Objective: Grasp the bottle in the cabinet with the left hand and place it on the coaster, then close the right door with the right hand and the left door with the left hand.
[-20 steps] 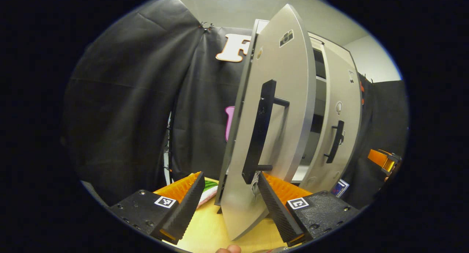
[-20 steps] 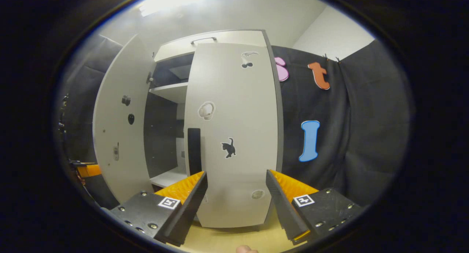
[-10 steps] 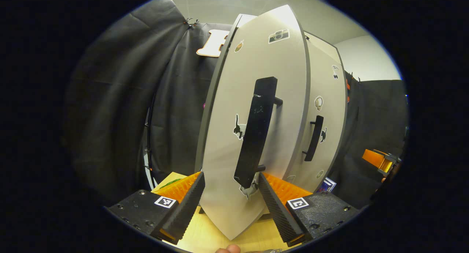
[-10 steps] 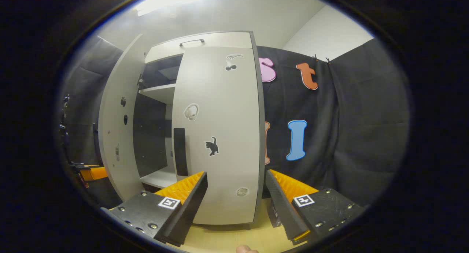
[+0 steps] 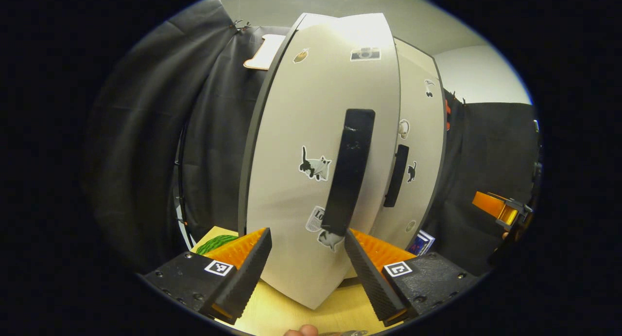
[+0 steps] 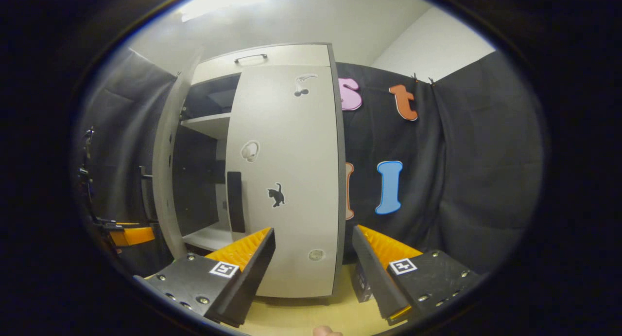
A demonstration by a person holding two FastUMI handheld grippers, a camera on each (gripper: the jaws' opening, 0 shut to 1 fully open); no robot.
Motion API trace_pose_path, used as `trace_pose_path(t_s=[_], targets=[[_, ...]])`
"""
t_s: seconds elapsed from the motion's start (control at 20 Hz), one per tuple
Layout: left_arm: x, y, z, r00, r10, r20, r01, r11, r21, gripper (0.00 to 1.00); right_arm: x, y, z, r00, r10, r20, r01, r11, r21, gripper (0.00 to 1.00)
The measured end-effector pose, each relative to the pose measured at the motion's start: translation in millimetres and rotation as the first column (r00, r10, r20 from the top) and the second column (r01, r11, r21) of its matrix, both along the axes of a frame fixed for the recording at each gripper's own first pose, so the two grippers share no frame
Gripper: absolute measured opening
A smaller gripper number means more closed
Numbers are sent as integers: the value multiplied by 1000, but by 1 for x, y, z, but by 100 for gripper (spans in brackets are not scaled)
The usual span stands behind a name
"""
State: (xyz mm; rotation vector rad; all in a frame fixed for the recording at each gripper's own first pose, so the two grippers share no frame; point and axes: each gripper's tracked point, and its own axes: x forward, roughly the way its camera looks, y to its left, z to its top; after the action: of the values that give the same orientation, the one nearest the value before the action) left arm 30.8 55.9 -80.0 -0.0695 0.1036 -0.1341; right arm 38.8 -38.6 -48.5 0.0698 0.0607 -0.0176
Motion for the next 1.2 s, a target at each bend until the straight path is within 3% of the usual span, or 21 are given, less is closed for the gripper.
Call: trace_pose_path(t_s=[0.6, 0.65, 1.2], targets=[[-6, 5, 8, 999, 27, 18, -27, 999, 28, 95, -3, -3, -6, 1000, 1, -4, -1, 1000, 5, 93], [-6, 5, 8, 999, 29, 21, -30, 999, 30, 95, -4, -4, -6, 1000, 0, -5, 0, 1000, 5, 97], [-8, 7, 17, 998, 39, 48, -41, 999, 34, 95, -7, -13, -7, 1000, -19, -2, 19, 1000, 9, 93]])
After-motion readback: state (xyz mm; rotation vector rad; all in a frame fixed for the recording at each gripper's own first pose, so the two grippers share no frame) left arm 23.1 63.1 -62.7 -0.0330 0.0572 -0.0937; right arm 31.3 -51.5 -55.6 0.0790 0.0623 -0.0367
